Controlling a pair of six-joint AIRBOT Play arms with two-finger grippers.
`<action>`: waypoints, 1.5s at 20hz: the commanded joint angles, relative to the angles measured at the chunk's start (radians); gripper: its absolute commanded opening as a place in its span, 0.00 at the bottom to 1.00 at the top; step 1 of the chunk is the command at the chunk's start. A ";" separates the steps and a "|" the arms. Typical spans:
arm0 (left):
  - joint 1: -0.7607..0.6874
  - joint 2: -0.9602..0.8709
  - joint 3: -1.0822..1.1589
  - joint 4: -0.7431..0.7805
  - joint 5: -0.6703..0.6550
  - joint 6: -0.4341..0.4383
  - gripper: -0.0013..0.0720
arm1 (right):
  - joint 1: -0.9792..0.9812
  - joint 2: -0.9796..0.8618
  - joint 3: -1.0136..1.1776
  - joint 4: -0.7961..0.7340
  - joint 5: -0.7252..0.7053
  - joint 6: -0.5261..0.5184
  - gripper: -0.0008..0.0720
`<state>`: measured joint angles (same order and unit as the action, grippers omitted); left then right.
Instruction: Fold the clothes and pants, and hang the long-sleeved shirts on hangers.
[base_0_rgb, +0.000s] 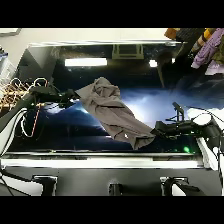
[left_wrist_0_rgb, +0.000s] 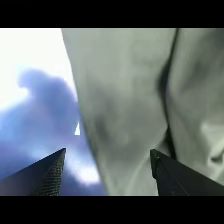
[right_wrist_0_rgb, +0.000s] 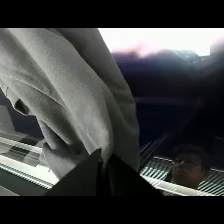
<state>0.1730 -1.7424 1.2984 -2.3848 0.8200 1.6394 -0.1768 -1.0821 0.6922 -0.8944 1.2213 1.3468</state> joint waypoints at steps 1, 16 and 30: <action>-0.026 -0.083 0.062 -0.010 -0.013 -0.002 0.83 | 0.001 0.010 0.000 -0.006 0.008 0.008 0.07; -0.061 -0.067 0.287 -0.024 0.075 -0.068 0.04 | 0.001 0.150 0.085 -0.005 -0.106 0.010 0.07; 0.135 0.835 0.744 0.253 0.177 -0.243 0.04 | 0.001 0.520 0.919 -0.029 0.125 0.132 0.07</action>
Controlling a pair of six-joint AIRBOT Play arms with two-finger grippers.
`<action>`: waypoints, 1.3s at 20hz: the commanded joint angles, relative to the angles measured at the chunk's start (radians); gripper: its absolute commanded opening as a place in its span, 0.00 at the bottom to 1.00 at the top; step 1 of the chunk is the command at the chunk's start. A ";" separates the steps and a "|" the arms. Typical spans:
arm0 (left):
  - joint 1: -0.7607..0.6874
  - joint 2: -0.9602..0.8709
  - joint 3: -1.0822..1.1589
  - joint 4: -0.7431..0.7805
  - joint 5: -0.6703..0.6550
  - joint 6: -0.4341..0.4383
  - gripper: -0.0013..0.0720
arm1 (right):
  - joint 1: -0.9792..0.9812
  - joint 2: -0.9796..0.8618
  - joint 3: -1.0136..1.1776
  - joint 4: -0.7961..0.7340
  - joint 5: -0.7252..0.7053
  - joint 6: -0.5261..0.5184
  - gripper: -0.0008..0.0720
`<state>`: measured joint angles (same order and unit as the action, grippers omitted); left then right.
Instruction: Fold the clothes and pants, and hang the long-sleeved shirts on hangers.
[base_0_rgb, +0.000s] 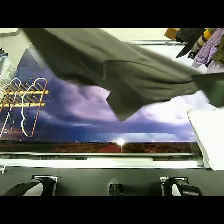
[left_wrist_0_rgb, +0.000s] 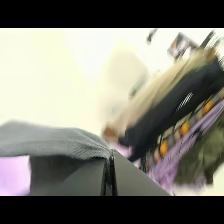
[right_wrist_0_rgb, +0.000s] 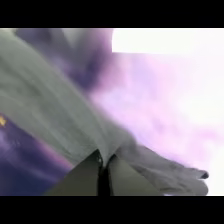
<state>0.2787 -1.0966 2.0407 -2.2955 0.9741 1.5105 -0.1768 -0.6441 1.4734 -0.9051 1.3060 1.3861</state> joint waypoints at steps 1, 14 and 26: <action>0.029 0.240 -0.005 0.263 0.041 -0.169 0.04 | 0.001 0.099 0.164 -0.033 0.031 0.137 0.07; -0.060 -0.167 -0.262 0.368 0.171 -0.111 0.04 | 0.002 -0.472 0.149 -0.024 0.009 0.195 0.07; -0.174 -0.829 -0.307 0.368 0.114 -0.097 0.04 | 0.163 -1.233 0.147 -0.057 -0.253 0.212 0.08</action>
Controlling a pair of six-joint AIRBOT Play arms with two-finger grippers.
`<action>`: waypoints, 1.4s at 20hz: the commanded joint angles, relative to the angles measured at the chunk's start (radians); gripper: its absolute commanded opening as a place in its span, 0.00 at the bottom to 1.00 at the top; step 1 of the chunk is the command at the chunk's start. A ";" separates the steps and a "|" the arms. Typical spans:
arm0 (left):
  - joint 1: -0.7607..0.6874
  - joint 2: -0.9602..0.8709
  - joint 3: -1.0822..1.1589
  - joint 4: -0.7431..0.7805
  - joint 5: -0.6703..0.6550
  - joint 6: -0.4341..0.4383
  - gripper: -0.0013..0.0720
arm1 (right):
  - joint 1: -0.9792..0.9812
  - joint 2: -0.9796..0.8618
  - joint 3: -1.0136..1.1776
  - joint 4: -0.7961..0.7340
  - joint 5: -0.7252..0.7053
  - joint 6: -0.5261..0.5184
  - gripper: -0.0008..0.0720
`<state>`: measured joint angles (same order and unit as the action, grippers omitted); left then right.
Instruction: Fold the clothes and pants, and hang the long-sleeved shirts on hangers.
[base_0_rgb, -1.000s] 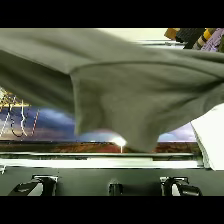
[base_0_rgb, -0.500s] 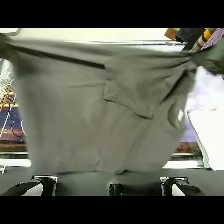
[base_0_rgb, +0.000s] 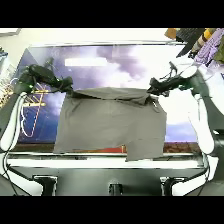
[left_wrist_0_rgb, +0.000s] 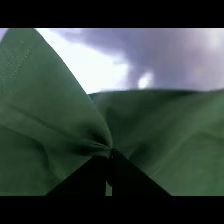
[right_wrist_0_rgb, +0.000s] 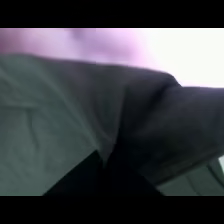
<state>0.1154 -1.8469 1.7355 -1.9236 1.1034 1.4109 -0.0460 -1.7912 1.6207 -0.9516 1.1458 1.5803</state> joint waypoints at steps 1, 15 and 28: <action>-0.009 -0.080 -0.002 -0.004 -0.031 0.003 0.04 | 0.031 -0.085 0.000 -0.011 -0.116 0.018 0.15; 0.321 0.314 -0.041 0.013 0.378 0.090 0.75 | -0.412 0.381 -0.385 -0.134 0.232 -0.292 0.57; 0.539 0.924 -0.839 -0.097 0.269 0.109 0.75 | -0.416 0.508 -1.017 -0.014 -0.032 -0.459 0.57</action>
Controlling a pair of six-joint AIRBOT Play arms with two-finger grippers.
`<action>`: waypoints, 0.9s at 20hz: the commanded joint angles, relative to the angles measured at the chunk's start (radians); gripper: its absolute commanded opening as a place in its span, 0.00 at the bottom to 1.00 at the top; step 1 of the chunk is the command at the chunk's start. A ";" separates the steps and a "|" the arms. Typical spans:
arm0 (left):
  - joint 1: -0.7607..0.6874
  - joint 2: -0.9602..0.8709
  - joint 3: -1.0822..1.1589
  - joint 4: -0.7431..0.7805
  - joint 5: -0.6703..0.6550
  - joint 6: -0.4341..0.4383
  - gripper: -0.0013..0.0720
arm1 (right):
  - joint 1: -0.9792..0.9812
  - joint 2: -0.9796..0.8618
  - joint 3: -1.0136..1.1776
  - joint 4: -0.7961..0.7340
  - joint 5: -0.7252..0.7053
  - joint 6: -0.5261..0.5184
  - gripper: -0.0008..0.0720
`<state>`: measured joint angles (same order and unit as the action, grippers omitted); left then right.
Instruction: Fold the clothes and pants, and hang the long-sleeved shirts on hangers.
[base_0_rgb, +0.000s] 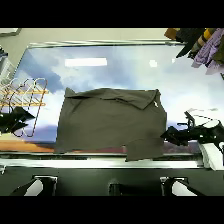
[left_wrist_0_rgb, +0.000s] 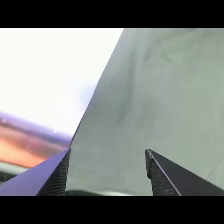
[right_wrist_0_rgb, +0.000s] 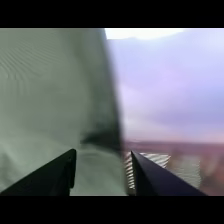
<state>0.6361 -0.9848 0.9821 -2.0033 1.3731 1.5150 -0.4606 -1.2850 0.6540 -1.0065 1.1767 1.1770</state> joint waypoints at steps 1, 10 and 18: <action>0.019 0.060 -0.089 -0.025 -0.001 0.005 0.75 | -0.002 0.001 -0.052 0.047 -0.061 -0.063 0.57; 0.020 0.075 -0.187 -0.038 0.000 0.101 0.75 | -0.002 0.006 -0.090 0.109 0.003 -0.108 0.07; 0.065 0.093 -0.474 -0.039 -0.024 0.079 0.75 | -0.002 0.109 -0.090 0.144 0.030 -0.095 0.07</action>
<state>0.6933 -0.8936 0.5888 -2.0422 1.3693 1.5951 -0.4618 -1.2091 0.5625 -0.8890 1.1820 1.0767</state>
